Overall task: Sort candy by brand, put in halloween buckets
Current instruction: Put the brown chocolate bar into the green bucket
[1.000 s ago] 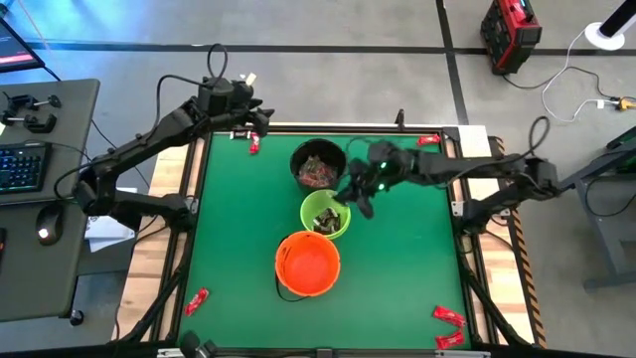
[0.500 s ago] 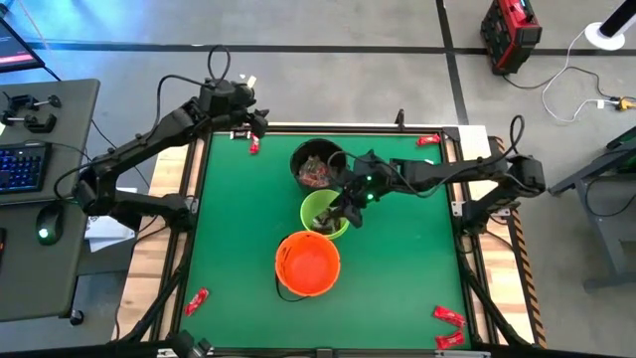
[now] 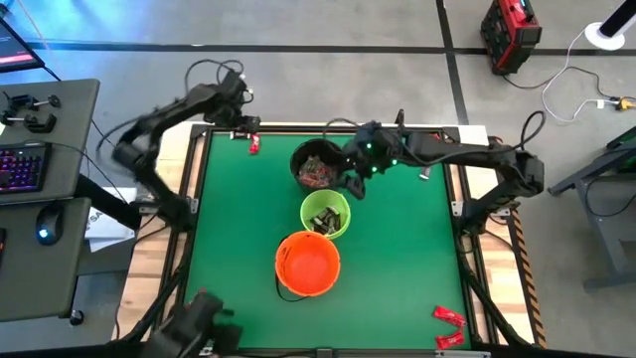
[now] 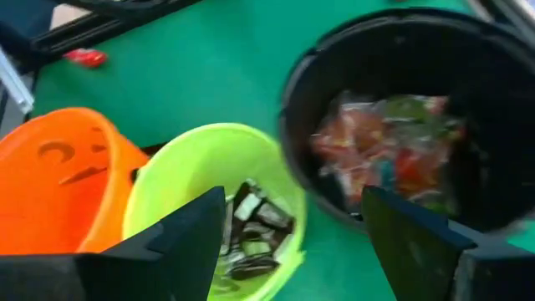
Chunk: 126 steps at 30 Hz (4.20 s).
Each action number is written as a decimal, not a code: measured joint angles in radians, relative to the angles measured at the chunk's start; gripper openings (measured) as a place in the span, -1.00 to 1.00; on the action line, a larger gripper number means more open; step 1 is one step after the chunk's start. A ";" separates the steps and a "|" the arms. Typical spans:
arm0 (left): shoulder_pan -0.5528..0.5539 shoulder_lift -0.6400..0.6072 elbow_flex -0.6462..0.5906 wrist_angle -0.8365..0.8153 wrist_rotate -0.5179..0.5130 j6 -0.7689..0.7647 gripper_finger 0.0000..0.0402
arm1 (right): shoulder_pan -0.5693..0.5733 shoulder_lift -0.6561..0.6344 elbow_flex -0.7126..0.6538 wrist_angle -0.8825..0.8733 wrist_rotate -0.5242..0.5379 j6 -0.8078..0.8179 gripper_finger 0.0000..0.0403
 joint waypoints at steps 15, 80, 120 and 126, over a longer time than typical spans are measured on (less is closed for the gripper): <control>0.055 0.418 0.301 -0.200 -0.030 0.035 0.20 | -0.035 0.000 0.004 -0.086 0.001 0.006 0.35; -0.521 -0.343 0.002 -0.073 0.572 0.180 -1.00 | -0.080 -0.045 -0.004 -0.138 0.099 -0.212 0.35; -0.547 -0.284 0.004 0.255 0.425 0.074 0.15 | -0.553 -0.100 -0.340 -0.326 0.304 0.232 0.35; -0.448 -0.314 0.004 0.270 0.395 0.085 0.16 | -0.658 -0.100 -0.413 -0.307 0.470 0.495 0.35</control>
